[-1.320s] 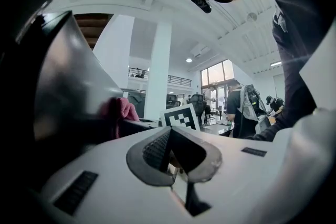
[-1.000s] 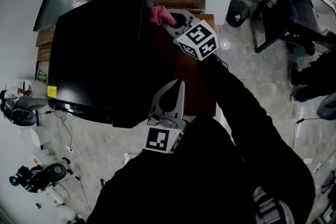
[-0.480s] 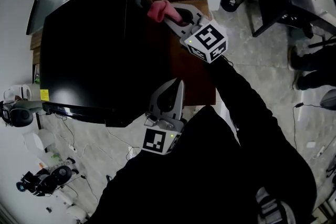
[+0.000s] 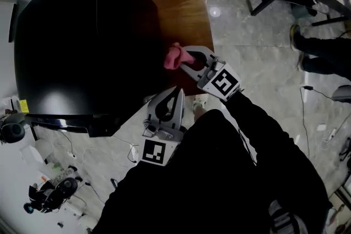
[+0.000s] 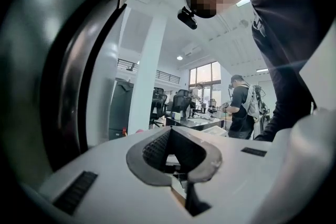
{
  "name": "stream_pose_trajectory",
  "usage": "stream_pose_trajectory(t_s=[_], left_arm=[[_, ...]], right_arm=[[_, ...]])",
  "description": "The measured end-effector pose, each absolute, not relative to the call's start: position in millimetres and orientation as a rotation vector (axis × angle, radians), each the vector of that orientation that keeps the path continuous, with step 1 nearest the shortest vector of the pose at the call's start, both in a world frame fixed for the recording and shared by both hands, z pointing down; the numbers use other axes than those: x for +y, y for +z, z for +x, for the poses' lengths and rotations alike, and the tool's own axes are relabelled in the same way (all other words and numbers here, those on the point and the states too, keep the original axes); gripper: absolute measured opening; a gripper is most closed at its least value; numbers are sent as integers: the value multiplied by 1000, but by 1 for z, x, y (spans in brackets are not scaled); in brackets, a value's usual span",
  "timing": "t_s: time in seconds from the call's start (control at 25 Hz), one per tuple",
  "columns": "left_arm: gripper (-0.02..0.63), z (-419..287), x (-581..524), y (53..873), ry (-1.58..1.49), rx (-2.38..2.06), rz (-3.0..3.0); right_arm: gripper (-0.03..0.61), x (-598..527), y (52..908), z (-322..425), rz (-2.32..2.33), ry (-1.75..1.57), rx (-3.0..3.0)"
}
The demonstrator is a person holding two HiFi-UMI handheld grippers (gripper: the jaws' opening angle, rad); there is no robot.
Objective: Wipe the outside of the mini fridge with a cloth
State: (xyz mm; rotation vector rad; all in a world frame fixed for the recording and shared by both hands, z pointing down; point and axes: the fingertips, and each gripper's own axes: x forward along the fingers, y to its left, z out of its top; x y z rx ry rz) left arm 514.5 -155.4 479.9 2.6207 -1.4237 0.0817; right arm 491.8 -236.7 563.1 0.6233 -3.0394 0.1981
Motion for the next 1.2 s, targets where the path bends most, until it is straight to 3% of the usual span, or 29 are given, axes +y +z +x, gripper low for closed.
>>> stream_pose_trajectory(t_s=[0.24,0.6,1.2], left_arm=[[6,499,-125,501,104,-1474,2581],[6,474,-112,518,148,-1527,2499],[6,480,-165,527,145,-1540,2469]], right_arm=[[78,-172,609,463,472,332,-3014],[78,-158,624,419,376,388,-3022],[78,-245,641,409,500,477,-2978]])
